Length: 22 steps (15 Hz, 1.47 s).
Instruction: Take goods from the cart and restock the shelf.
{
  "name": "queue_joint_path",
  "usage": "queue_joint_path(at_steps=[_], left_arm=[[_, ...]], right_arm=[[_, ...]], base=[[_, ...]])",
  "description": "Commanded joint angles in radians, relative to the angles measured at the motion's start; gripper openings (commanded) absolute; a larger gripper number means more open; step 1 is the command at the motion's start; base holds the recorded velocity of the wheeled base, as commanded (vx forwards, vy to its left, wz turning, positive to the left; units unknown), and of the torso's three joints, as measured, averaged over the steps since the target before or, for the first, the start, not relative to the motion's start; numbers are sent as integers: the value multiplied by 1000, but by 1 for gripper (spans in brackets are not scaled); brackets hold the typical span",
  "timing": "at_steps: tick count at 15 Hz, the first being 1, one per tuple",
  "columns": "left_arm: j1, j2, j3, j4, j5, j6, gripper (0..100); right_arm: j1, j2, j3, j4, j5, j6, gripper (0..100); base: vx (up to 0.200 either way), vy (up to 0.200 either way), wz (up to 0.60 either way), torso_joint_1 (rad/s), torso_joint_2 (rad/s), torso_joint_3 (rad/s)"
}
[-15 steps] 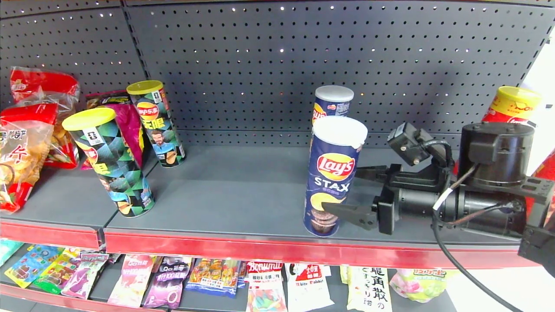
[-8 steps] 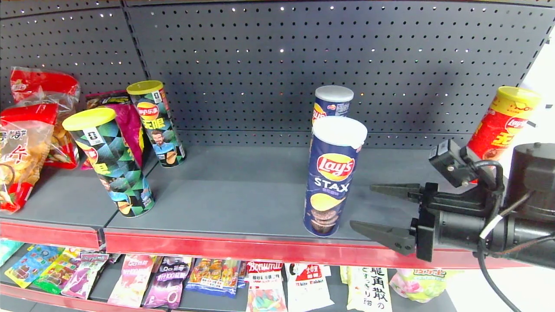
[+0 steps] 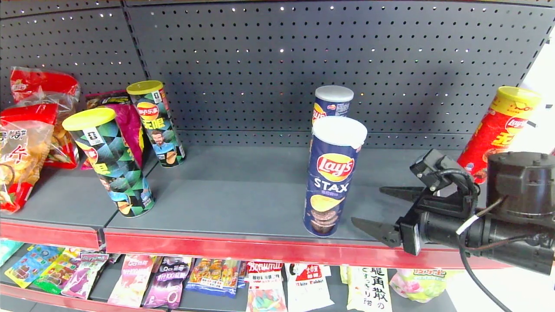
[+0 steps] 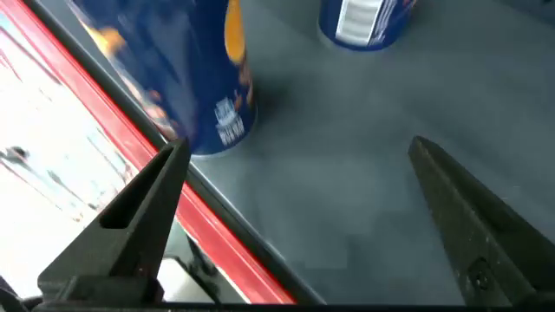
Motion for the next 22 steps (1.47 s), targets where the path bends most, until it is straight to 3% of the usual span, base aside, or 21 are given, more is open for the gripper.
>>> queue_joint_path(at_steps=[1, 4, 22], left_arm=[[0, 2, 0, 0, 0, 0, 100], [0, 2, 0, 0, 0, 0, 100], [0, 2, 0, 0, 0, 0, 100]], right_arm=[[-6, 54, -2, -1, -1, -20, 100], [-29, 95, -11, -4, -33, -80, 100], [-4, 170, -104, -6, -33, -118, 100]], base=[[0, 0, 0, 0, 0, 0], [0, 0, 0, 0, 0, 0], [0, 0, 0, 0, 0, 0]])
